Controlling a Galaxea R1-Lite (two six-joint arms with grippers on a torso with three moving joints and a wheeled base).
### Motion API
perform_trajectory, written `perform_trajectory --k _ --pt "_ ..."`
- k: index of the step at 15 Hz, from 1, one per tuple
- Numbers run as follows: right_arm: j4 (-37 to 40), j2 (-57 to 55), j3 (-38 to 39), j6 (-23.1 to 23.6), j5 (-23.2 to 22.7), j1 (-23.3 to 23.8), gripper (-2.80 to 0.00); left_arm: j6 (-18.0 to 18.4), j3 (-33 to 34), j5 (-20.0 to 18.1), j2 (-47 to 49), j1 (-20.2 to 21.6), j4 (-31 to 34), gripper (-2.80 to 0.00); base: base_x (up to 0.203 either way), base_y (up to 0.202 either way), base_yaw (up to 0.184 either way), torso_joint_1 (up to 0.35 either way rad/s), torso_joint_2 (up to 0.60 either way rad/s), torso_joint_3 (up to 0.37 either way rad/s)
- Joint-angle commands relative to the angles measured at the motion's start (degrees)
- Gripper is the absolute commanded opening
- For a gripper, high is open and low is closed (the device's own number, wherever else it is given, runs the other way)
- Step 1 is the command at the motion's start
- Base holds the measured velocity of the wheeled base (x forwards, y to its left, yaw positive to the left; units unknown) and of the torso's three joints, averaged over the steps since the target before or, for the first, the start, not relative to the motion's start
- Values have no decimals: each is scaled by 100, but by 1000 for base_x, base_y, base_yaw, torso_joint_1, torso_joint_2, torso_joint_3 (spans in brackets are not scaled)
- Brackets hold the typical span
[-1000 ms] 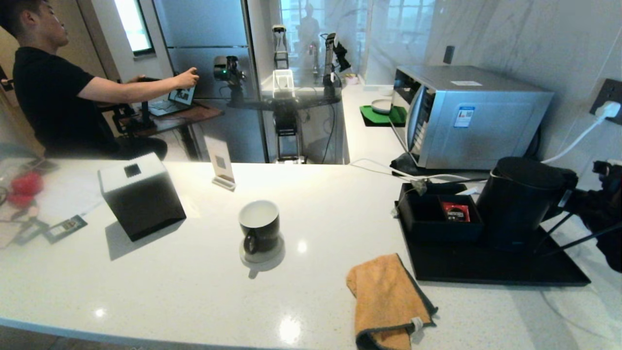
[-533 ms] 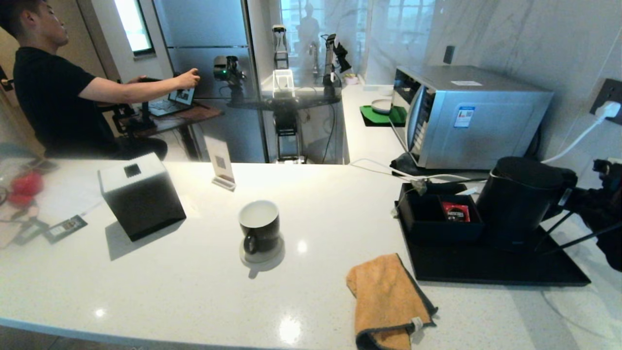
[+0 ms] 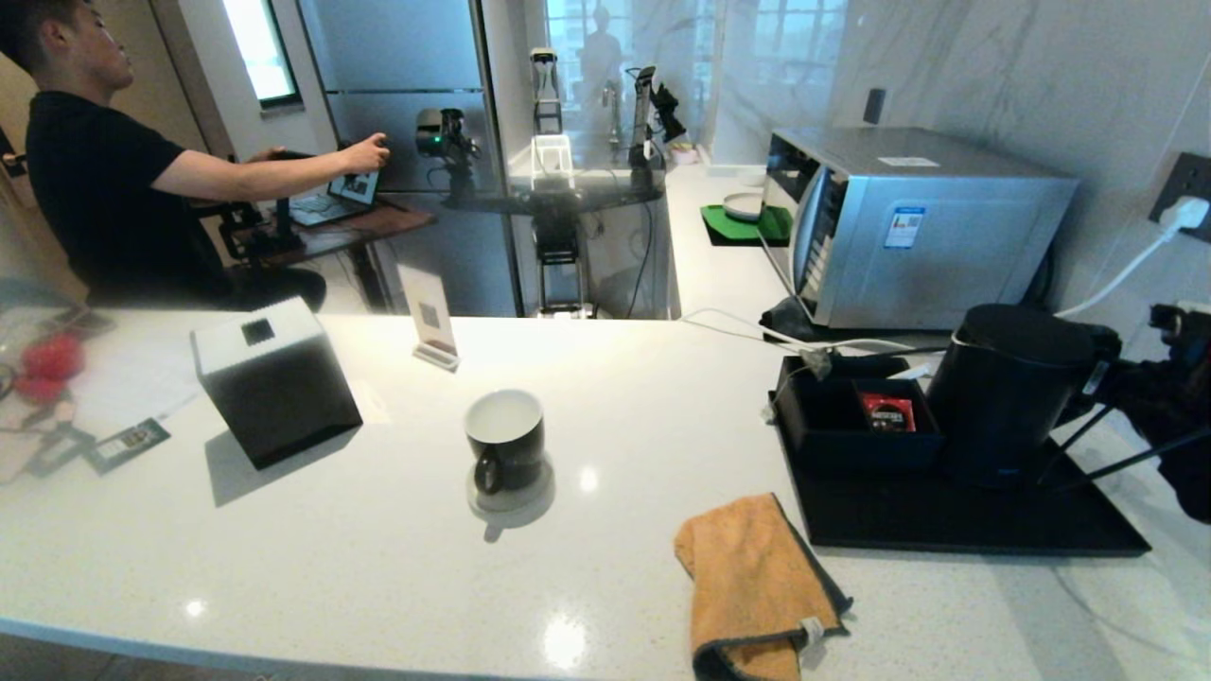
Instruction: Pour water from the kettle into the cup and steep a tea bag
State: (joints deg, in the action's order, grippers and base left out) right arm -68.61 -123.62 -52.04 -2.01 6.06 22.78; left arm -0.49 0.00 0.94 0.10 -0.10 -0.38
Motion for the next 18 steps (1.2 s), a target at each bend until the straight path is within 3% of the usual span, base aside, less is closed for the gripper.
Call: perform_trajectory --k 1,18 --pt "-47 23 17 -10 9 -11 -280 -4 0 3 -1 1 -6 -280 0 0 0 0 0 0" --pt "-74 526 458 -53 -9 -11 -280 -4 0 3 -1 1 1 -280 0 0 0 0 0 0"
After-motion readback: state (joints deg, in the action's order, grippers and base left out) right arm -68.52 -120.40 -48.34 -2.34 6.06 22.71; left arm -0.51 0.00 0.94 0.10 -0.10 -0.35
